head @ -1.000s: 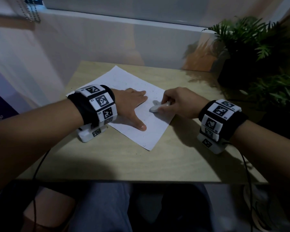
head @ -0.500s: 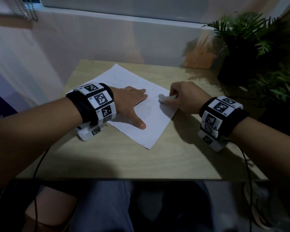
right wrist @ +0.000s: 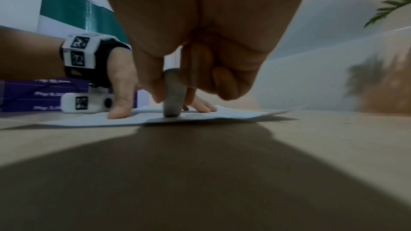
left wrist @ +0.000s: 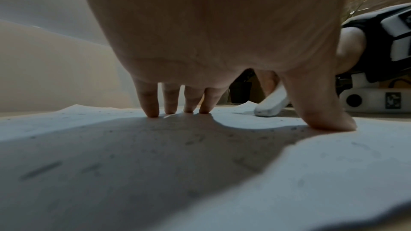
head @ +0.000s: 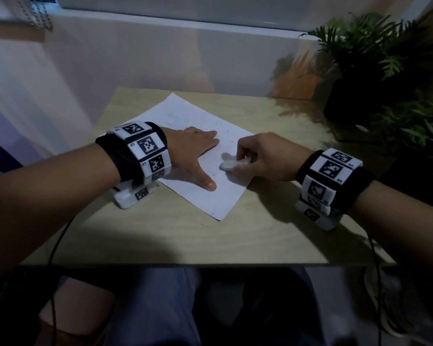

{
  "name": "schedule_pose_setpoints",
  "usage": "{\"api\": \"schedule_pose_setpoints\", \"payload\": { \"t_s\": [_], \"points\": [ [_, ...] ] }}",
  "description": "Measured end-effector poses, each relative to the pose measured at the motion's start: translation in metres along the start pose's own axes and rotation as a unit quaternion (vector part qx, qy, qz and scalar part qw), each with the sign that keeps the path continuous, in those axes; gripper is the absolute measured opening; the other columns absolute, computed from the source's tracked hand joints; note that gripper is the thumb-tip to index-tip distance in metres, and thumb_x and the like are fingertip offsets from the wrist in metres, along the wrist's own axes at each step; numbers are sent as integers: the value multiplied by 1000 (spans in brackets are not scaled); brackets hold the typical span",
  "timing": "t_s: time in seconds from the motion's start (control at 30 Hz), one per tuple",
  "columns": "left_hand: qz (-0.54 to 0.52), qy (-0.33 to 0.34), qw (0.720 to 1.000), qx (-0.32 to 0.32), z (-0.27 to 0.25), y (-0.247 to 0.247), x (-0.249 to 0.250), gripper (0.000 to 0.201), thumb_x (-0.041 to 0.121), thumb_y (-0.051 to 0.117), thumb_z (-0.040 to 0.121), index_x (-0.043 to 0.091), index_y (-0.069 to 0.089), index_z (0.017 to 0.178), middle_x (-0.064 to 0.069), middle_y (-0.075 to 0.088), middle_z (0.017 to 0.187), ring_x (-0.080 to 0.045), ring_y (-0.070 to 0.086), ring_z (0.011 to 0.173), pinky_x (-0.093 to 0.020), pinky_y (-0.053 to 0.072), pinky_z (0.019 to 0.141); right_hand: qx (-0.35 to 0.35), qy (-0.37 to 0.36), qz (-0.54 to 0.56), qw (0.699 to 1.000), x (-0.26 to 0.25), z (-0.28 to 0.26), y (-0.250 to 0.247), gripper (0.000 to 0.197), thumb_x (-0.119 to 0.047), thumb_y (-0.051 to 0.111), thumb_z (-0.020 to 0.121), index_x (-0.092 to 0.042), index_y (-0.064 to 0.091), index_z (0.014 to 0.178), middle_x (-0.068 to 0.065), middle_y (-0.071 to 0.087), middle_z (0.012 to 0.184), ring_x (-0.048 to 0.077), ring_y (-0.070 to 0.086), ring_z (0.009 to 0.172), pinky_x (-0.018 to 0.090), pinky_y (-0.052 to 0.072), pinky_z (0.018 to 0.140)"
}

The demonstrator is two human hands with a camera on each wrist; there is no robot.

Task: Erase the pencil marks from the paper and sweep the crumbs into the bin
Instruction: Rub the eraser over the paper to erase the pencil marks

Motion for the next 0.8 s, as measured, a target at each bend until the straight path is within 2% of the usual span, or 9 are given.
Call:
{"api": "schedule_pose_setpoints", "payload": {
  "t_s": [0.07,0.2,0.3,0.37,0.5,0.57,0.63,0.7,0.8],
  "points": [
    [0,-1,1000,1,-1,-2,2,127,84,63,70,21,3,163,9,-10,170,-15,-3,156,-49,12,126,9,27,0,1000,8,3,-4,33,-51,73,83,-20,62,87,-6,59,81,14,53,72,31,41,62],
    [-1,-2,1000,3,-1,-3,2,126,83,64,70,22,3,163,10,-10,170,-15,-3,156,-50,12,126,91,54,-44,993,15,4,-20,46,-60,64,85,-15,57,80,2,61,76,24,55,71,37,43,61],
    [-2,2,1000,4,0,-1,1,128,85,63,70,21,3,163,9,-10,170,-15,-5,156,-48,12,126,22,-14,-21,999,-9,-3,-2,35,-50,69,86,-16,60,86,-3,60,76,15,53,69,32,43,64],
    [-3,1,1000,6,1,0,-1,129,87,62,68,22,2,163,10,-11,169,-15,-5,156,-48,12,126,-12,-16,-4,1000,-11,-4,3,30,-49,72,84,-21,61,89,-9,57,77,8,51,69,25,40,62],
    [-4,0,1000,3,1,0,0,129,86,61,67,23,2,163,11,-11,169,-14,-5,156,-49,12,126,70,42,-46,996,8,3,-14,43,-59,68,83,-17,59,81,-2,59,75,20,54,70,34,40,59],
    [-2,1,1000,4,1,-1,1,129,86,61,68,22,2,163,10,-11,169,-15,-5,156,-49,12,126,79,16,-47,996,-1,1,-12,43,-55,64,87,-14,57,80,2,59,73,23,53,68,37,41,59],
    [-1,4,1000,4,1,0,1,129,86,61,68,22,2,163,9,-11,170,-15,-5,156,-49,12,126,29,-30,-31,999,-17,-4,1,36,-50,66,87,-15,59,84,-3,58,72,14,51,65,32,39,60],
    [0,4,1000,4,1,0,1,129,87,61,68,22,2,163,9,-10,170,-15,-5,156,-48,12,126,-12,-28,-8,1000,-16,-4,5,30,-49,71,85,-21,61,89,-9,56,75,5,49,67,24,38,59],
    [1,3,1000,5,2,0,0,129,88,60,68,22,3,163,9,-10,170,-16,-4,156,-49,12,126,34,45,-17,998,8,5,-9,35,-56,71,83,-22,60,83,-9,57,76,11,51,69,28,36,56]
  ]
}}
Point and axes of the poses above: each hand's wrist, its own z-axis towards the middle knuckle, its own y-axis out of the palm, x = y × z, the point moved 9 cm from there along z, towards the middle knuckle
